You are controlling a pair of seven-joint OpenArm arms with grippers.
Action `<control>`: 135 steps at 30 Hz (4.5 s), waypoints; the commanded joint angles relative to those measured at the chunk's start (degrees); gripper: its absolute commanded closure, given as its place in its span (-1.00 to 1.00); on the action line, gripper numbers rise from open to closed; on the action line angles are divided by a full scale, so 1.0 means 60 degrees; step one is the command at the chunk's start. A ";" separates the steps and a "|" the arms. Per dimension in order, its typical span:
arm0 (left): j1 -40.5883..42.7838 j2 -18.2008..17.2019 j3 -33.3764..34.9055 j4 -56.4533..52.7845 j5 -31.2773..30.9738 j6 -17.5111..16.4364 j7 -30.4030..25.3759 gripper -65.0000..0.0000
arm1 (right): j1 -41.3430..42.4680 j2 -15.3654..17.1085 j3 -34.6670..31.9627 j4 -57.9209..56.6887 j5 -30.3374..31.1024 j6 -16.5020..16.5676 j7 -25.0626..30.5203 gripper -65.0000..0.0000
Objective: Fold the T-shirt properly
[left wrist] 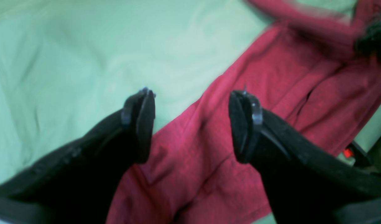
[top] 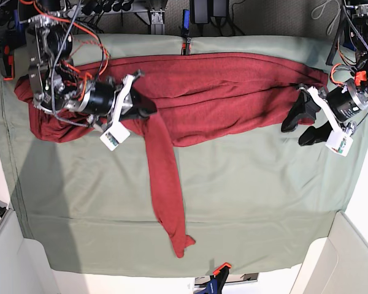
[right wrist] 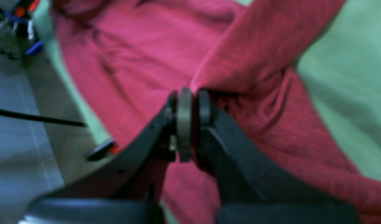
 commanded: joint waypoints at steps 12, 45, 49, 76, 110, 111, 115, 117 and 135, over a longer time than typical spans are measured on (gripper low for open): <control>-0.2535 0.1147 0.2947 -0.1155 0.1180 -0.0017 -0.0656 -0.24 | -0.1311 0.0004 0.0025 0.1253 0.0237 0.0062 0.0160 1.00; -0.6229 0.5282 0.5246 -0.7861 0.6441 0.1559 -0.2703 0.41 | -0.1268 0.0055 0.4856 0.1468 0.0433 -0.0051 0.0841 0.05; -0.6222 0.5286 0.5246 -0.7861 0.6747 0.1555 -0.2546 0.79 | -0.1264 0.0055 0.4856 0.1468 0.0437 -0.0051 0.0845 0.05; -0.5581 0.3843 0.5242 -0.3548 0.4674 0.1056 -0.0157 1.00 | -0.1260 0.0055 0.4860 0.1468 0.0423 -0.0047 0.1071 0.05; -0.5770 0.4597 0.5235 -0.5686 0.6247 0.2269 -0.3180 -0.07 | -0.1271 0.0055 0.4856 0.1468 0.0313 -0.0051 0.1049 0.05; -0.5934 0.4721 0.5235 -0.6124 0.6346 0.2302 -0.3293 -0.07 | -0.1271 0.0051 0.4860 0.1468 0.0313 -0.0051 0.1016 0.05; -0.6368 0.5118 0.5235 -0.7329 0.6816 0.2612 -0.3632 -0.07 | -0.1297 0.0051 0.4860 0.1468 0.0321 -0.0051 0.0973 0.05; -0.6441 0.5191 0.5235 -0.7606 0.7100 0.2805 -0.3825 -0.07 | -0.1297 0.0055 0.4860 0.1468 0.0324 -0.0051 0.0947 0.05; -0.6441 0.5249 0.5220 -0.7628 0.8094 0.3297 -0.3457 1.00 | -0.1297 0.0029 0.4860 0.1468 0.0321 -0.0051 0.0914 0.05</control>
